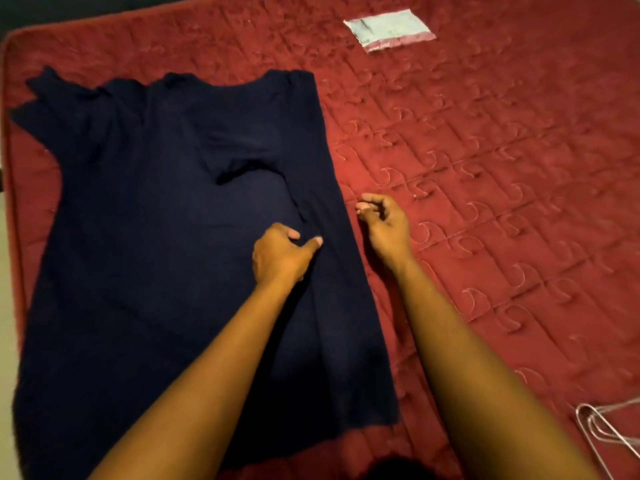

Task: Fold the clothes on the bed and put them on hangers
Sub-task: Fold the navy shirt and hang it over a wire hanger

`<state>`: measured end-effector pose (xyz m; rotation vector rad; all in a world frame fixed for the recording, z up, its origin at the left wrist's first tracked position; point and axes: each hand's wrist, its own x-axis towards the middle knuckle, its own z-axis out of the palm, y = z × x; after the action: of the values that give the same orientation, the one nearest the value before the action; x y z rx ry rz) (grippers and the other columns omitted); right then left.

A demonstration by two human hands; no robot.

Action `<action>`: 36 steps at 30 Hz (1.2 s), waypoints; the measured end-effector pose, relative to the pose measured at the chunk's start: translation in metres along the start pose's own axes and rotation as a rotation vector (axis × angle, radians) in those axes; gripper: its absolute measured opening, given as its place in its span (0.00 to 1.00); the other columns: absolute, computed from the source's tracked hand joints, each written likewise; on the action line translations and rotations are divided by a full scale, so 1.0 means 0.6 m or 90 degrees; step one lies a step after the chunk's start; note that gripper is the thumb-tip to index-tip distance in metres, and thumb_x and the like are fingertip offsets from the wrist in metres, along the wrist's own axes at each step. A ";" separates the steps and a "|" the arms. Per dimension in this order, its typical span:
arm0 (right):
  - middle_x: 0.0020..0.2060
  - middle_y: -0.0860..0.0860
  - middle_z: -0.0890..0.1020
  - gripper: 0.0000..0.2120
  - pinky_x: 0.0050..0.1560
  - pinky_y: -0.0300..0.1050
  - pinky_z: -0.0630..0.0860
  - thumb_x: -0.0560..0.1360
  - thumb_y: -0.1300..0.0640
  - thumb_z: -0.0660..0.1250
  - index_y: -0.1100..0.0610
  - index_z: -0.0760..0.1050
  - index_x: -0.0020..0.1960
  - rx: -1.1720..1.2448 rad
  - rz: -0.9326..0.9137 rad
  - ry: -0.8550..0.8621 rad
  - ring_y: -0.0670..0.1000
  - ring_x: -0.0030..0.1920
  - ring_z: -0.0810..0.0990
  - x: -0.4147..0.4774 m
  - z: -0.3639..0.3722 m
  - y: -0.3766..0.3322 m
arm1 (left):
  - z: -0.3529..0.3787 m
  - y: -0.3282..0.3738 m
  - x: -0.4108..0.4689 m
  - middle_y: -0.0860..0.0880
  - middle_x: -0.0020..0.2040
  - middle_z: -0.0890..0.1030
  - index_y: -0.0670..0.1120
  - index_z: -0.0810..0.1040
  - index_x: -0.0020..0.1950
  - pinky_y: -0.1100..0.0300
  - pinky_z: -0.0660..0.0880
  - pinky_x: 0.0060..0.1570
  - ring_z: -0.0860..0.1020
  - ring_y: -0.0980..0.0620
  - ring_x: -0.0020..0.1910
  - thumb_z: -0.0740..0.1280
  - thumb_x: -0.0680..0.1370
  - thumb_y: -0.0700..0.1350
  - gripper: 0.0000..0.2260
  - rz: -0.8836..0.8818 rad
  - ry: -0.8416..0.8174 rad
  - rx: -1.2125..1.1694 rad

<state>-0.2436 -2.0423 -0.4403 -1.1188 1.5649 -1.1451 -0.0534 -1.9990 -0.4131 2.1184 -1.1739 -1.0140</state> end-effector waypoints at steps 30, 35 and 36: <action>0.39 0.57 0.87 0.05 0.33 0.46 0.83 0.77 0.63 0.72 0.62 0.81 0.51 -0.495 0.213 -0.386 0.52 0.33 0.85 -0.342 -0.163 -0.050 | -0.064 -0.133 -0.330 0.44 0.35 0.85 0.39 0.82 0.49 0.65 0.63 0.24 0.76 0.53 0.22 0.78 0.73 0.44 0.11 -0.103 -0.316 0.053; 0.37 0.58 0.84 0.07 0.44 0.51 0.83 0.75 0.57 0.71 0.59 0.81 0.40 -0.643 0.006 -0.262 0.59 0.41 0.85 -0.230 -0.103 -0.096 | -0.109 -0.105 -0.207 0.42 0.37 0.86 0.38 0.80 0.46 0.60 0.76 0.27 0.82 0.47 0.29 0.73 0.76 0.48 0.12 -0.070 -0.138 0.001; 0.40 0.57 0.85 0.07 0.46 0.48 0.80 0.75 0.56 0.72 0.60 0.82 0.44 -0.637 -0.030 -0.248 0.58 0.46 0.85 -0.196 -0.078 -0.103 | -0.120 -0.097 -0.170 0.41 0.39 0.86 0.38 0.80 0.48 0.57 0.80 0.30 0.84 0.45 0.32 0.73 0.76 0.47 0.12 -0.063 -0.100 -0.017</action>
<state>-0.2533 -1.9304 -0.3553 -1.8719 1.8054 -0.0596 -0.0026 -1.8765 -0.3754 2.1250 -1.1305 -1.2527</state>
